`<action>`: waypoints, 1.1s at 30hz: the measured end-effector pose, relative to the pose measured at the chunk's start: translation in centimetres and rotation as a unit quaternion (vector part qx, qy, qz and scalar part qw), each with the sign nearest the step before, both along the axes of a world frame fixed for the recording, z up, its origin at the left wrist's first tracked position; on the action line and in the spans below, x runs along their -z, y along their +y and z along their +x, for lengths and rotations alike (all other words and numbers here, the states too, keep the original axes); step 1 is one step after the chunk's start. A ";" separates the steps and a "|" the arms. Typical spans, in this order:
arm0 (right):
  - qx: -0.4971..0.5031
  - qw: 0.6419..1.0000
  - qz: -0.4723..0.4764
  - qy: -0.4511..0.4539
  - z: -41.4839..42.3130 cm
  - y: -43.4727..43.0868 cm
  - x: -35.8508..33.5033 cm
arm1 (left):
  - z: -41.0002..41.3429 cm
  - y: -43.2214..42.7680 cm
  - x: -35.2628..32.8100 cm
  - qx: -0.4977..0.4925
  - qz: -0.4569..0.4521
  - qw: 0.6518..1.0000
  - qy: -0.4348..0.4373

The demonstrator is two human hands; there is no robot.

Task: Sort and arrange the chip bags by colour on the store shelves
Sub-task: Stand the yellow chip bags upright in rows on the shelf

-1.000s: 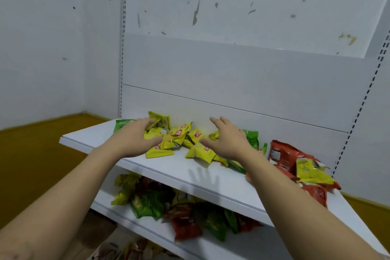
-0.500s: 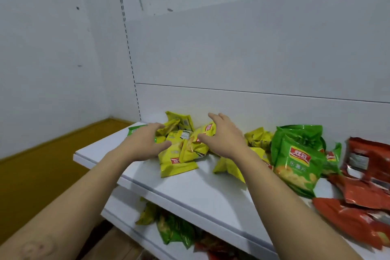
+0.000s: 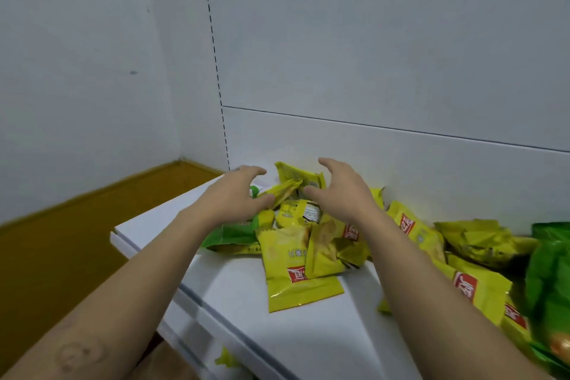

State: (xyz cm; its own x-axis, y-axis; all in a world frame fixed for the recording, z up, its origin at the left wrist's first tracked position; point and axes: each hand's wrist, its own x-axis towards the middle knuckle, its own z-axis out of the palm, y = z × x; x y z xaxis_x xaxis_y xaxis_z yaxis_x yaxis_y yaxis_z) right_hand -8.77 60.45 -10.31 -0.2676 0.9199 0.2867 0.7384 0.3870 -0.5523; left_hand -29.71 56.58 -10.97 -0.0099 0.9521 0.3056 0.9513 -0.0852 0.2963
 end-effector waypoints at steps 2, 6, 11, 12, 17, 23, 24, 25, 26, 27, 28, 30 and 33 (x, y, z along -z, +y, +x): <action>0.013 1.000 0.000 -0.015 -1.2 1.7 0.3 | -1.3 2.4 0.5 0.027 0.005 1.000 -0.006; 0.070 0.995 -0.008 -0.074 -3.2 4.7 0.1 | -3.9 8.0 1.4 0.103 0.011 0.994 -0.023; 0.147 0.977 -0.034 -0.152 -5.9 7.9 0.2 | -7.0 14.8 2.2 0.165 -0.005 0.986 -0.039; 0.163 0.973 -0.038 -0.159 -6.4 8.4 0.5 | -7.4 16.0 2.3 0.178 -0.010 0.983 -0.036; 0.246 0.945 -0.027 -0.216 -8.1 9.6 2.5 | -8.2 19.9 2.9 0.239 -0.029 0.970 -0.030; 0.305 0.915 0.103 -0.242 -9.6 9.4 0.3 | -9.7 20.5 4.0 0.248 -0.023 0.957 -0.147; 0.309 0.911 0.133 -0.240 -10.2 9.3 -0.1 | -10.1 20.3 3.8 0.237 -0.039 0.947 -0.216; 0.310 0.908 0.165 -0.227 -10.8 9.2 -0.3 | -10.4 20.1 3.4 0.230 -0.068 0.922 -0.305; 0.306 0.907 0.204 -0.205 -11.6 9.2 -0.3 | -10.6 19.7 2.9 0.228 -0.107 0.880 -0.403; 0.293 0.906 0.242 -0.186 -12.4 9.3 -0.1 | -10.9 19.4 2.6 0.229 -0.150 0.828 -0.490; 0.273 0.906 0.273 -0.176 -13.2 9.5 0.3 | -11.1 19.1 2.4 0.231 -0.189 0.777 -0.555; 0.223 0.908 0.312 -0.171 -15.1 9.9 1.3 | -11.6 19.0 2.4 0.227 -0.222 0.693 -0.647; 0.146 0.907 0.330 -0.215 -17.7 10.5 2.9 | -12.2 19.6 2.7 0.193 -0.167 0.640 -0.725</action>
State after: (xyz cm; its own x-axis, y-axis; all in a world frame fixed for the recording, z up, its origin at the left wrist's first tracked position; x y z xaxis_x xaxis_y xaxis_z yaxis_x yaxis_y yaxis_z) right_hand -26.45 70.93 -13.20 -0.2578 0.6352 0.7280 0.9552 0.2810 0.0931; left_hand -41.89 76.17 -13.68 0.2038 0.9788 0.0210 -0.4172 0.0674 0.9063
